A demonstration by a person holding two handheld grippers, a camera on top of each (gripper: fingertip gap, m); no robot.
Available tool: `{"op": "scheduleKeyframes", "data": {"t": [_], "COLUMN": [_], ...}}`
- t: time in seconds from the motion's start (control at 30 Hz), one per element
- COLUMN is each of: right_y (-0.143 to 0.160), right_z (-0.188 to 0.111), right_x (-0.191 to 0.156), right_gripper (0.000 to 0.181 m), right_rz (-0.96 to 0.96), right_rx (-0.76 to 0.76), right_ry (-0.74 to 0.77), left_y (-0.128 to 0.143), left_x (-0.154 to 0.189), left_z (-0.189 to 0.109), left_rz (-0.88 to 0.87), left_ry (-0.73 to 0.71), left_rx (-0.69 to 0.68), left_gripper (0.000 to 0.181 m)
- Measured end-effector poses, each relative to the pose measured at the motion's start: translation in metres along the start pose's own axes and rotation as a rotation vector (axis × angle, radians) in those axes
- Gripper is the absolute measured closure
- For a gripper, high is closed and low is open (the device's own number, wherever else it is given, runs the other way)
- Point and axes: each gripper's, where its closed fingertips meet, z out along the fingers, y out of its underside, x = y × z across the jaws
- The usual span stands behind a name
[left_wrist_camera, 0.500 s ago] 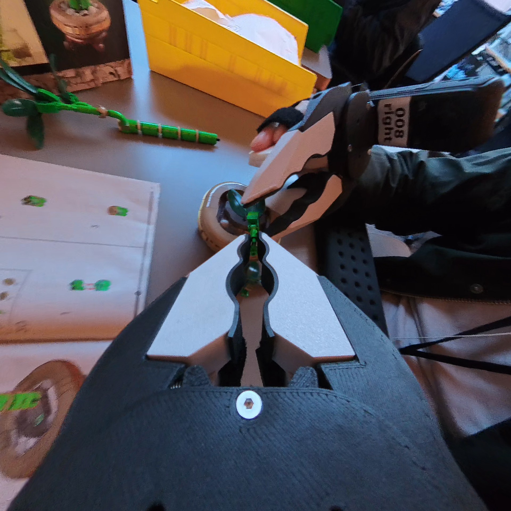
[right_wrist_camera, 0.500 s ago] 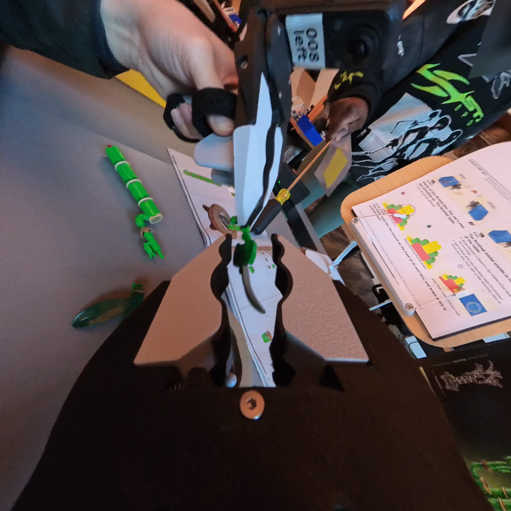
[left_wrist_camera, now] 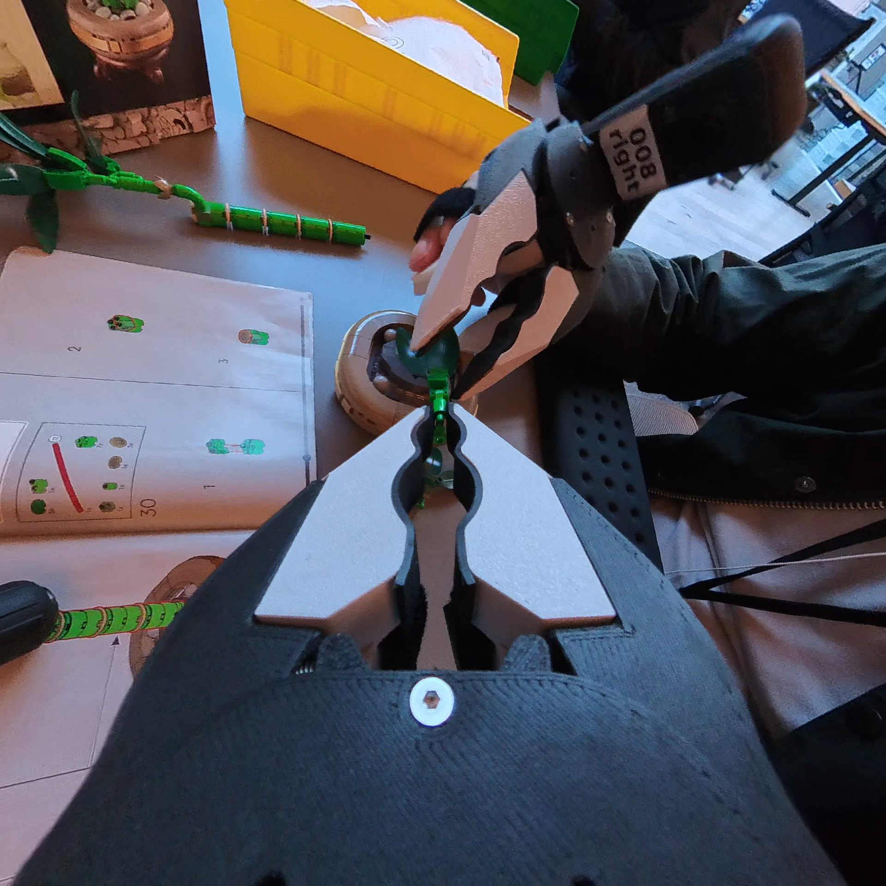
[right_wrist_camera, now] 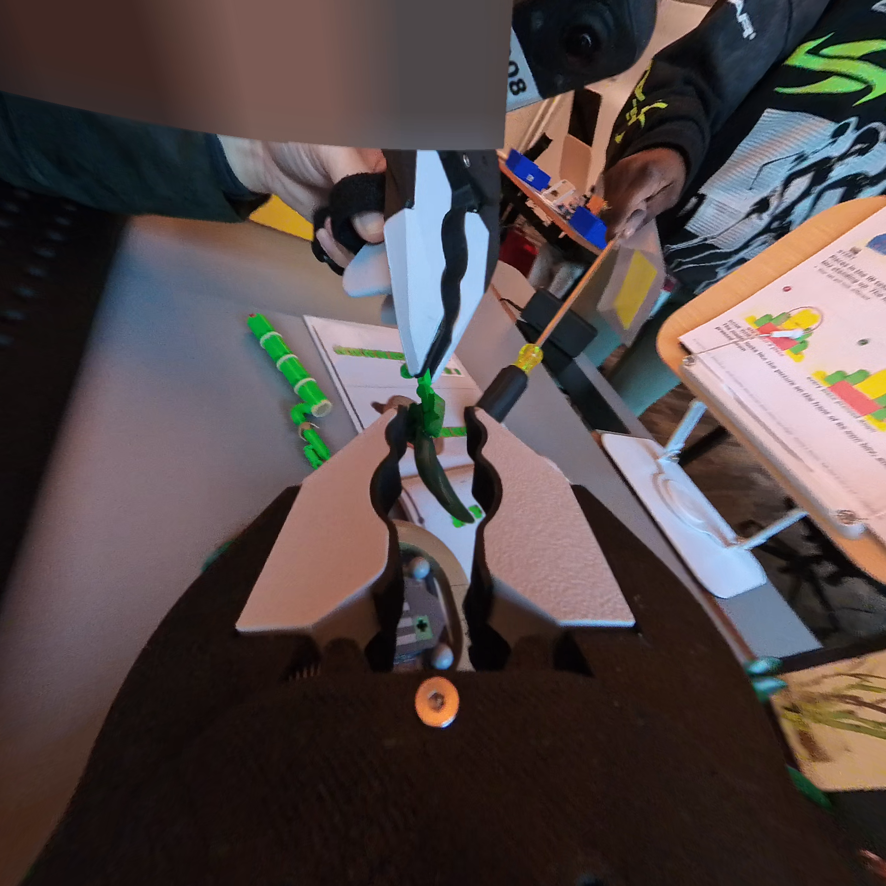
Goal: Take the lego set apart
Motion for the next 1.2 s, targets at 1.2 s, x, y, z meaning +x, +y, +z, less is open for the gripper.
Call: {"op": "scheduleKeyframes", "data": {"t": [1.2], "right_y": [-0.042], "right_z": [0.006], "right_x": [0.02], "right_gripper": [0.175], "right_rz": [0.784], "right_rx": [0.313], "right_ry": [-0.188], "left_y": [-0.029], "left_x": [0.009], "left_z": [-0.007], "left_rz": [0.122], "left_ry": [0.002], "left_rx": [0.218], "left_gripper": [0.168]}}
